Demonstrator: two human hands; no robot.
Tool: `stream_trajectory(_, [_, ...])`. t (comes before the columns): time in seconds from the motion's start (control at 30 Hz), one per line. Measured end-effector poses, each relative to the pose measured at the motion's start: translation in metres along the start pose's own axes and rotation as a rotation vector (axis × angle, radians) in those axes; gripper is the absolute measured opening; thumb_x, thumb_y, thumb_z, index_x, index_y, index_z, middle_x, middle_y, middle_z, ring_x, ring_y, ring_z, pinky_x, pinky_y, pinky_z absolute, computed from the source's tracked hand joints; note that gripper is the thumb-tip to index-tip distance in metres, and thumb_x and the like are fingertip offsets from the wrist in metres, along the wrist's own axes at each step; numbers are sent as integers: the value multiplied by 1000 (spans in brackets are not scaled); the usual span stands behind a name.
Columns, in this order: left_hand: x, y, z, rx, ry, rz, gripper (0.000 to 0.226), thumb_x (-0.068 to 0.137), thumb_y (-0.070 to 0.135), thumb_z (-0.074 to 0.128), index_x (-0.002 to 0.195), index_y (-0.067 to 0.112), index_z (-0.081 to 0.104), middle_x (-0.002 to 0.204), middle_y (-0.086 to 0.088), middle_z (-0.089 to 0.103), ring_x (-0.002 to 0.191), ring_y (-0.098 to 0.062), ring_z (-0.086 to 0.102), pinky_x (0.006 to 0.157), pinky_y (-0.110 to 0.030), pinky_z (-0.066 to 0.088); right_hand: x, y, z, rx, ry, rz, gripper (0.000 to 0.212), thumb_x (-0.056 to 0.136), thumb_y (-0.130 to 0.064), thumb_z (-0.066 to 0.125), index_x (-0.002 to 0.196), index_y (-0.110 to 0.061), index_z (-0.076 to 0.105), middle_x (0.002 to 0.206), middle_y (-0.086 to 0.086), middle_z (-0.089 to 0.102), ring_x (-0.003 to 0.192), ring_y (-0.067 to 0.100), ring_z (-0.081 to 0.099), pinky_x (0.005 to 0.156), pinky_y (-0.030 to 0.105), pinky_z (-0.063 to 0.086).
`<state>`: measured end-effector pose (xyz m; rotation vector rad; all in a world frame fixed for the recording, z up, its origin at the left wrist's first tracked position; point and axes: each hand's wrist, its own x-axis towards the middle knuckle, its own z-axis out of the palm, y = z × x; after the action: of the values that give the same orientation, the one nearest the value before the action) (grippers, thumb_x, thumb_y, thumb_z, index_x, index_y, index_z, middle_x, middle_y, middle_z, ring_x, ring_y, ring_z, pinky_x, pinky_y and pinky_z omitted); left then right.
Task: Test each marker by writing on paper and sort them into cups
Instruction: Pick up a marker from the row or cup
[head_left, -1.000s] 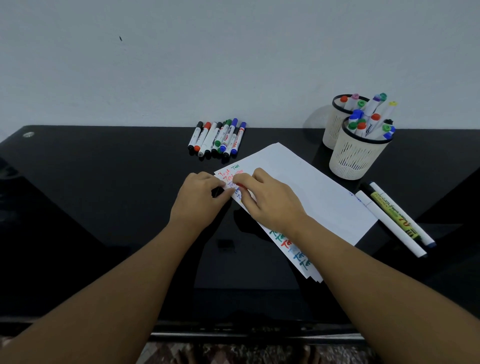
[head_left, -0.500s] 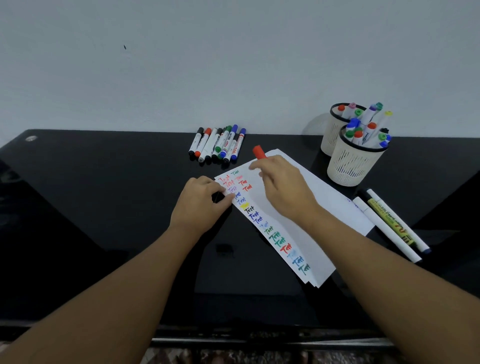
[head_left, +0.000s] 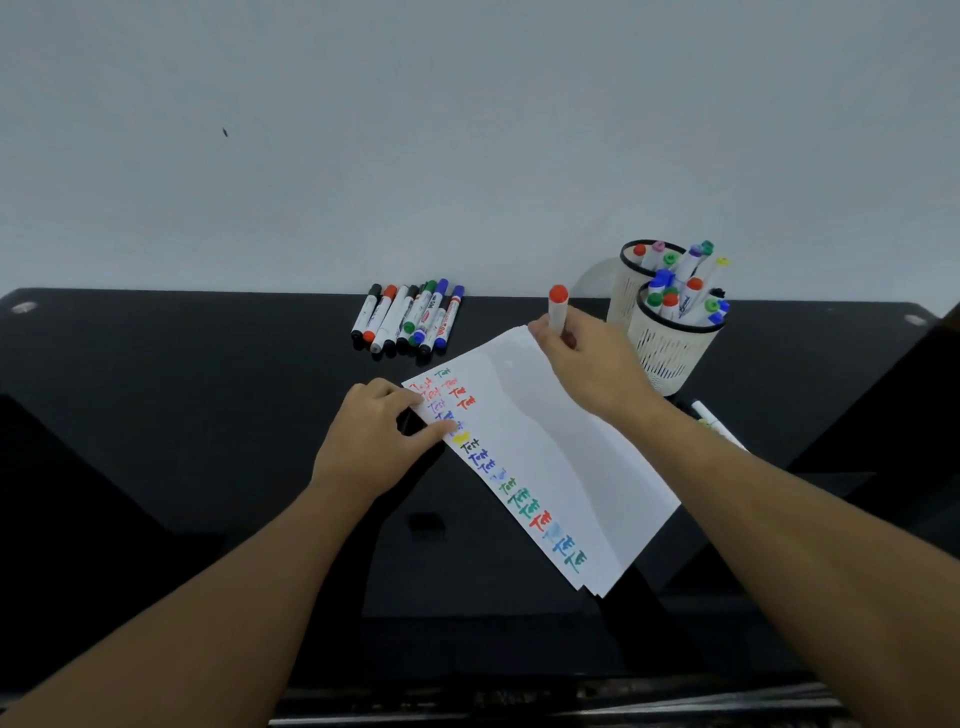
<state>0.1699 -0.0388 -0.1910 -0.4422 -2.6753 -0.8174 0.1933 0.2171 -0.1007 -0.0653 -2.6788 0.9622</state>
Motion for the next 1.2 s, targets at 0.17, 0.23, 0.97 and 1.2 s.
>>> stream_trajectory(0.17, [1, 1, -1, 4, -18, -3, 62, 77, 69, 70, 117, 21, 74, 110, 12, 58, 107, -10, 46, 85, -27, 42, 24, -5, -32, -32, 144, -1, 43, 104, -43, 46, 85, -9, 65, 72, 4, 66, 70, 24, 62, 69, 45, 52])
stream_trajectory(0.23, [1, 0, 0, 0, -18, -1, 63, 77, 69, 70, 117, 21, 74, 110, 12, 58, 106, -10, 46, 86, -27, 42, 37, -5, -51, -56, 206, -28, 28, 104, -39, 48, 109, -13, 60, 77, -4, 66, 77, 20, 64, 74, 42, 54])
stream_trajectory(0.97, [4, 0, -1, 9, -30, -5, 75, 71, 79, 61, 119, 23, 74, 109, 15, 56, 103, -7, 46, 84, -25, 39, 122, 42, -112, -194, 242, 225, 48, 93, -53, 69, 129, -25, 53, 108, 3, 70, 99, 24, 67, 94, 46, 55])
stream_trajectory(1.2, [2, 0, -1, 1, -19, -8, 69, 72, 75, 66, 116, 23, 75, 109, 14, 56, 103, -7, 47, 85, -24, 39, 104, 19, -88, -390, 310, -58, 22, 101, -41, 56, 116, -25, 59, 91, -2, 66, 97, 26, 65, 93, 46, 48])
